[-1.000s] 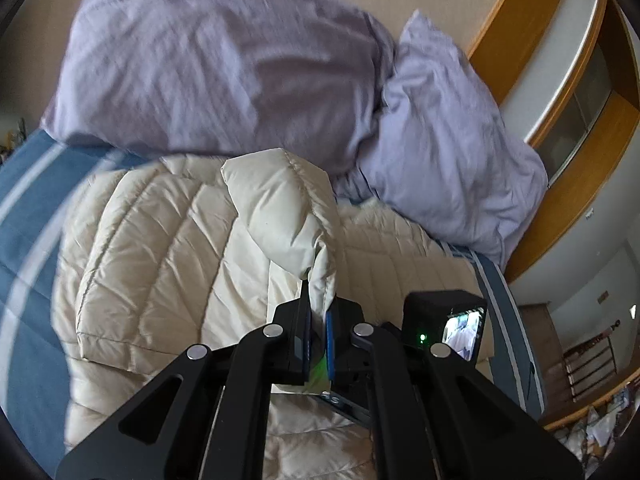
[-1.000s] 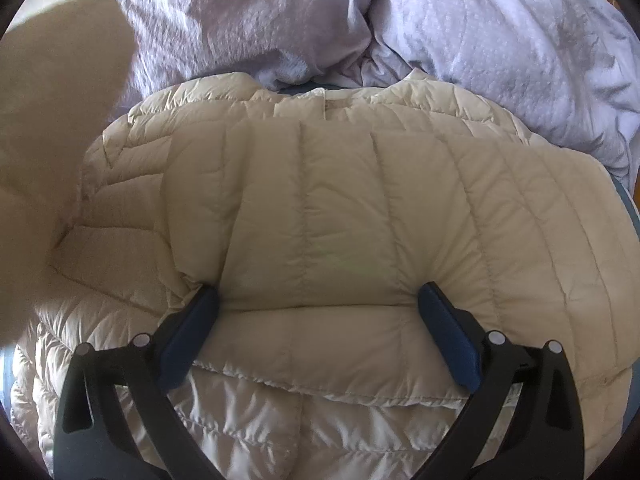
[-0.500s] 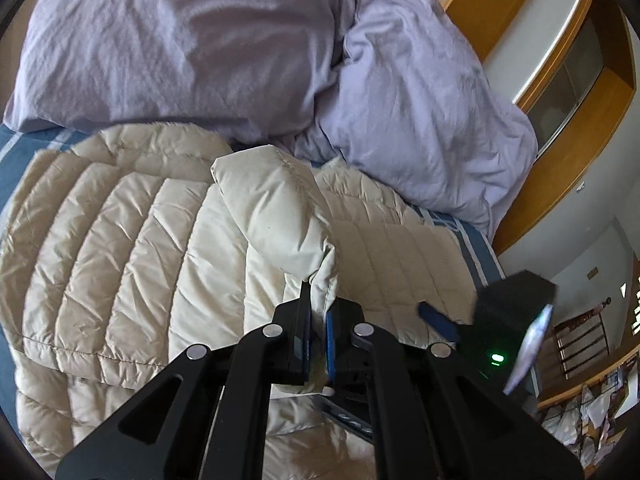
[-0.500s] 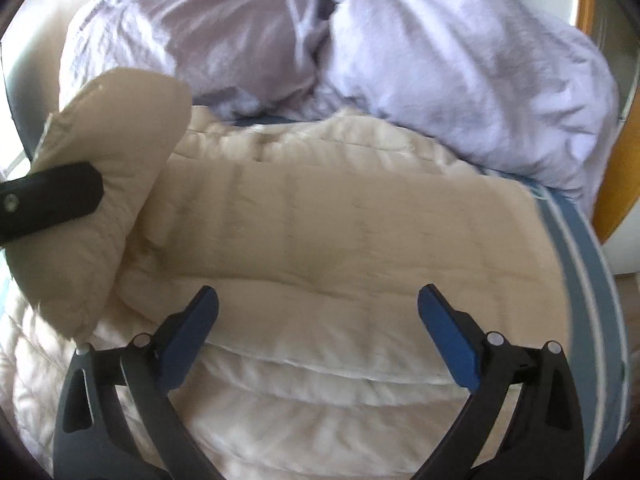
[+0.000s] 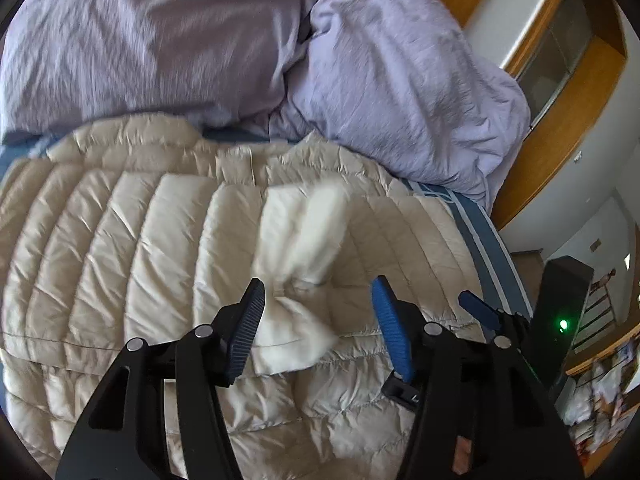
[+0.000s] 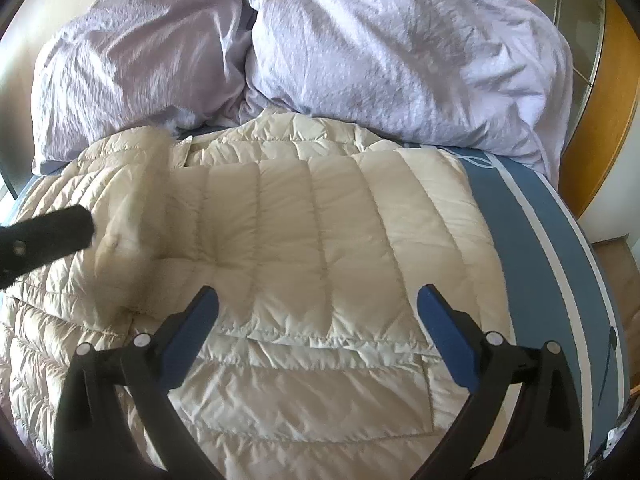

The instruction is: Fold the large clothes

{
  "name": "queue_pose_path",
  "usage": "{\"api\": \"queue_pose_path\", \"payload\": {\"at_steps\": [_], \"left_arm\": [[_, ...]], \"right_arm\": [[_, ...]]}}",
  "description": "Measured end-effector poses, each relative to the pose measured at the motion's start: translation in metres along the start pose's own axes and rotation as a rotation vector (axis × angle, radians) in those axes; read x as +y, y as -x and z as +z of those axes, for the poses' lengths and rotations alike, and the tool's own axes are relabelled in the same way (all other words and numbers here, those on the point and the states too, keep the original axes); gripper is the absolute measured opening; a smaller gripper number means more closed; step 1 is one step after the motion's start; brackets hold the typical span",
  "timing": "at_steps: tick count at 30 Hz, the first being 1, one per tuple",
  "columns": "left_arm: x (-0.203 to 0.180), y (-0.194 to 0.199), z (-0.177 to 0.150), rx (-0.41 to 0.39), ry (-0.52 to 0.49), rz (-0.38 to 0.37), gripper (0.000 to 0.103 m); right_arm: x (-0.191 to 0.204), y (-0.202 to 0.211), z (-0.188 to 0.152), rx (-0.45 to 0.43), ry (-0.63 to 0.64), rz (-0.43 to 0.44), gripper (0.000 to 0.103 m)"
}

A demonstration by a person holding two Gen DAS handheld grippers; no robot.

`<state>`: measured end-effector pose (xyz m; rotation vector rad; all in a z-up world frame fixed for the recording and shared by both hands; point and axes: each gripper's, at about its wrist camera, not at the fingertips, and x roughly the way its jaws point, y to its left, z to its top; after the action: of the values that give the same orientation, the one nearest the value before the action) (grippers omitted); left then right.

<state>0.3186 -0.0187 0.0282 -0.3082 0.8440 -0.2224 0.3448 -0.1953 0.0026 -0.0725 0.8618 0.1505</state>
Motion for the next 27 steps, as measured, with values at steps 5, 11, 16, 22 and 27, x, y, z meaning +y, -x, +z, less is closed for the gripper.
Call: {"api": "queue_pose_path", "payload": {"at_steps": [5, 11, 16, 22, 27], "left_arm": [[0.016, 0.012, -0.002, -0.028, 0.016, 0.066, 0.057], [0.047, 0.019, -0.009, -0.038, 0.024, 0.188, 0.057], [0.071, 0.021, -0.016, -0.038, 0.005, 0.295, 0.057], [0.100, 0.014, -0.021, -0.005, 0.032, 0.348, 0.057], [0.102, 0.006, -0.025, 0.005, 0.010, 0.357, 0.057]], "right_arm": [[0.004, 0.009, 0.002, -0.009, -0.005, 0.018, 0.096], [0.019, 0.019, 0.011, -0.009, -0.022, 0.118, 0.071], [0.043, 0.019, 0.017, 0.009, -0.032, 0.218, 0.038], [0.077, 0.020, 0.023, 0.005, 0.014, 0.280, 0.020], [0.096, 0.015, 0.025, -0.002, 0.045, 0.281, 0.019]]}}
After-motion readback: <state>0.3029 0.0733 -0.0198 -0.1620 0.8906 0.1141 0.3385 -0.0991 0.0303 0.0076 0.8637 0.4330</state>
